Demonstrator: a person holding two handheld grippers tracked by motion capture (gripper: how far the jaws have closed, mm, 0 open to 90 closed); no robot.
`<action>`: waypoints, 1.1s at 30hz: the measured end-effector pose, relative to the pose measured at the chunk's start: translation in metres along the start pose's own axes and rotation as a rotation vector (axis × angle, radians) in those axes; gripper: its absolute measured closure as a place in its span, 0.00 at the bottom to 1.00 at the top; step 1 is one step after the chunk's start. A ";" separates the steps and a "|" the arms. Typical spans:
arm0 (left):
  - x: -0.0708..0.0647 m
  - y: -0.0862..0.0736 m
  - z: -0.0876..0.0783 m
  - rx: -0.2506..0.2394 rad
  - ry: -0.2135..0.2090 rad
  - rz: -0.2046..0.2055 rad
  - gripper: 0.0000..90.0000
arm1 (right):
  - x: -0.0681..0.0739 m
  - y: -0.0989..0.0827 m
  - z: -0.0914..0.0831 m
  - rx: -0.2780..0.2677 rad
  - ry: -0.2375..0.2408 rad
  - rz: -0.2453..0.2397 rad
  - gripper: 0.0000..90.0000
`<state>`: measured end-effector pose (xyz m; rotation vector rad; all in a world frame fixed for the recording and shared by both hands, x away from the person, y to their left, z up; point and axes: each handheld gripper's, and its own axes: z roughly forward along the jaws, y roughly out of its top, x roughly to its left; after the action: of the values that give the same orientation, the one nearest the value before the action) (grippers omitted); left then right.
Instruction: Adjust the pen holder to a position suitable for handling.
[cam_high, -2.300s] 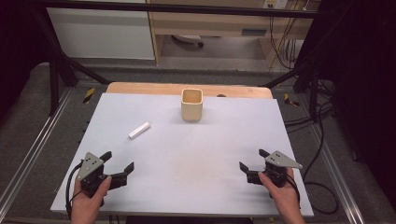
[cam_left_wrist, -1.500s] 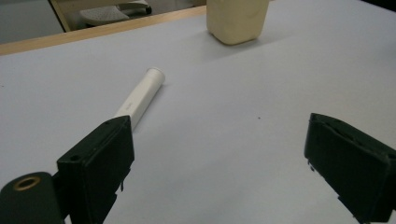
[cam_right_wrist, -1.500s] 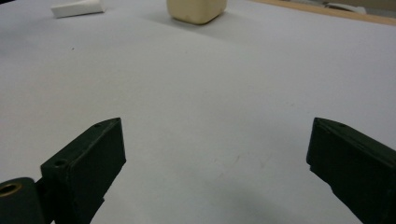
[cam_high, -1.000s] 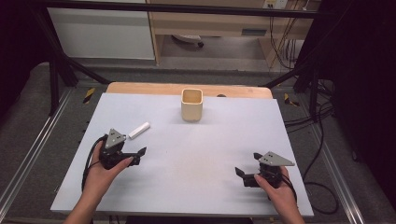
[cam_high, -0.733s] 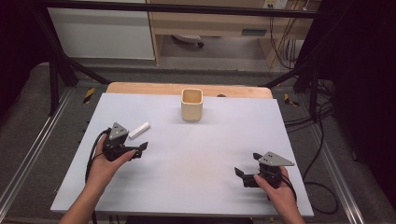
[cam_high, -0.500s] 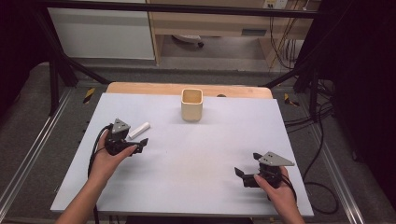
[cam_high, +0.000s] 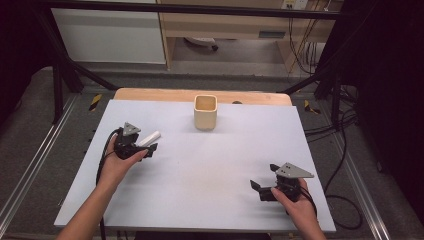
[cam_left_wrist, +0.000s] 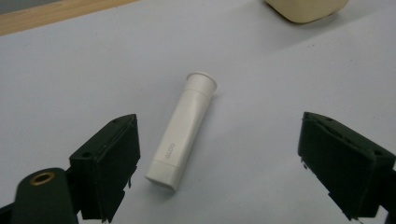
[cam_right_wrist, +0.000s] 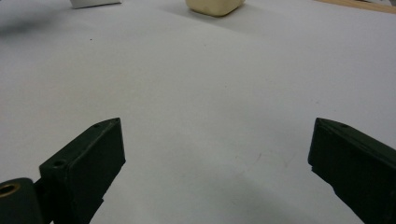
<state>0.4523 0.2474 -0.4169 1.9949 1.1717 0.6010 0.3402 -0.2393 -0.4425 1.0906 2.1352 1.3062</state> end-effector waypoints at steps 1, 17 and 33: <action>0.000 0.000 0.001 0.002 0.001 0.002 0.17 | 0.000 0.000 0.000 -0.001 0.000 0.000 0.05; 0.014 -0.001 0.015 0.021 0.053 0.021 0.43 | 0.000 0.000 0.000 0.000 0.003 -0.005 0.05; 0.025 -0.015 0.029 0.090 0.031 0.039 0.57 | 0.000 0.000 0.001 0.005 0.012 -0.002 0.04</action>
<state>0.4768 0.2638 -0.4462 2.0949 1.2005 0.6107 0.3406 -0.2385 -0.4430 1.0852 2.1487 1.3099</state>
